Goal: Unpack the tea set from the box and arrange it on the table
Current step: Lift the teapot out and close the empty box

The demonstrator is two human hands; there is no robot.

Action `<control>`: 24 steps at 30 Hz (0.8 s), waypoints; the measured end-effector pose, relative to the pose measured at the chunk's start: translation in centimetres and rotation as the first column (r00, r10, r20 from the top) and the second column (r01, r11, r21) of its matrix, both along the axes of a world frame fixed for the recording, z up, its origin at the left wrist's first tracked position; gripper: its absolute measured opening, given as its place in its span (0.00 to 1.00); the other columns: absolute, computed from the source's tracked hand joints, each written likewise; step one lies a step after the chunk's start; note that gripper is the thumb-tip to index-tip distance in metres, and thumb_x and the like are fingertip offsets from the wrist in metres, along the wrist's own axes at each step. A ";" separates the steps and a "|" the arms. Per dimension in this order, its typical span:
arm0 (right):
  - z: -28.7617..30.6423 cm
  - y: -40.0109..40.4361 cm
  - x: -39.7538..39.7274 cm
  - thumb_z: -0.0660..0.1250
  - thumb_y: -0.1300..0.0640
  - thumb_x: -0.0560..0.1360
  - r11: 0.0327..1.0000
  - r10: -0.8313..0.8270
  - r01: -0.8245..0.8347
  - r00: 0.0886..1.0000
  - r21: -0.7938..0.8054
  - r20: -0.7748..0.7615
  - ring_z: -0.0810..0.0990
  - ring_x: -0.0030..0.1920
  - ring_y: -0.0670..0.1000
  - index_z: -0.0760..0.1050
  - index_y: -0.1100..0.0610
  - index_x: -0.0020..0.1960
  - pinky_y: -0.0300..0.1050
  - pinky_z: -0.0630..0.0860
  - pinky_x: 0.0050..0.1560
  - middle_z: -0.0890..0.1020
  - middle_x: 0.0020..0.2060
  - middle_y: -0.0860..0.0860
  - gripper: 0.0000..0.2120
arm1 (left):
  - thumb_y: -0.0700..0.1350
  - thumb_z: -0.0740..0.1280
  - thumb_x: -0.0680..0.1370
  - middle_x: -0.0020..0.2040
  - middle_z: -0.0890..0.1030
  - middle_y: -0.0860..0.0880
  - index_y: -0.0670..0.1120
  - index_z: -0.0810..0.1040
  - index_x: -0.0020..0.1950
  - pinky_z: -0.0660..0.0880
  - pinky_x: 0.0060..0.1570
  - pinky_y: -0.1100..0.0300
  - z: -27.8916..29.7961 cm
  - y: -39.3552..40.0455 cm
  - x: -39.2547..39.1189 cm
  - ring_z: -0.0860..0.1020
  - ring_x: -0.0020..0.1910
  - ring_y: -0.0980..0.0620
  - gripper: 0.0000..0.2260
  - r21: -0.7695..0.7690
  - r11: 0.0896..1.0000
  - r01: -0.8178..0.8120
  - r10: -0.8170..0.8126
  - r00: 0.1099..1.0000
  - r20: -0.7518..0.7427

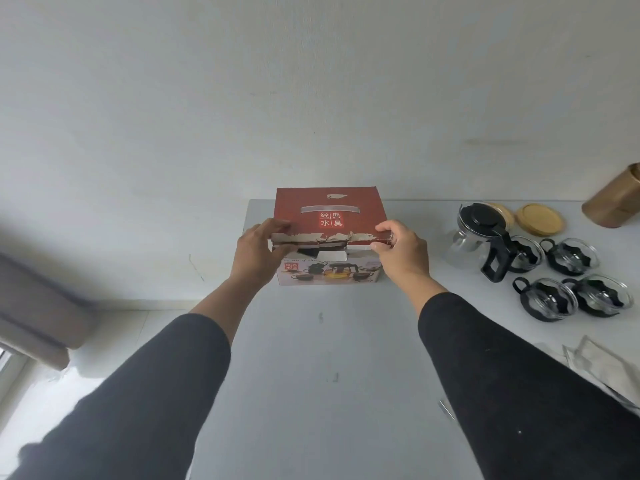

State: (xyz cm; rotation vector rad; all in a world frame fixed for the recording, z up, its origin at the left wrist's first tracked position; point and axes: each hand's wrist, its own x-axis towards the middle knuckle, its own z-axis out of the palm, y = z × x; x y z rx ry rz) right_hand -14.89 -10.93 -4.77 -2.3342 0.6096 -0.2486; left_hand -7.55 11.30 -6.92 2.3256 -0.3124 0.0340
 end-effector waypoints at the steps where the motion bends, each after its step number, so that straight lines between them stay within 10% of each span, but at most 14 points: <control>1: -0.2 -0.1 0.0 0.68 0.59 0.75 1.000 -0.005 0.005 1.000 -0.010 0.007 0.72 0.43 0.50 0.76 0.53 0.57 0.39 0.67 0.44 0.73 0.41 0.47 0.11 | 0.43 0.72 0.73 0.54 0.81 0.48 0.49 0.78 0.60 0.71 0.51 0.59 0.0 0.0 0.0 0.76 0.50 0.48 0.16 0.009 1.000 0.001 -0.001 1.000 0.014; 24: -2.2 0.3 -0.5 0.72 0.57 0.71 0.979 0.003 0.019 0.994 -0.205 0.108 0.75 0.49 0.56 0.79 0.58 0.49 0.42 0.72 0.48 0.73 0.50 0.56 0.08 | 0.47 0.61 0.81 0.57 0.80 0.52 0.51 0.76 0.64 0.68 0.53 0.61 -0.4 0.6 -0.3 0.71 0.52 0.54 0.13 -0.043 0.999 0.008 -0.009 1.000 -0.026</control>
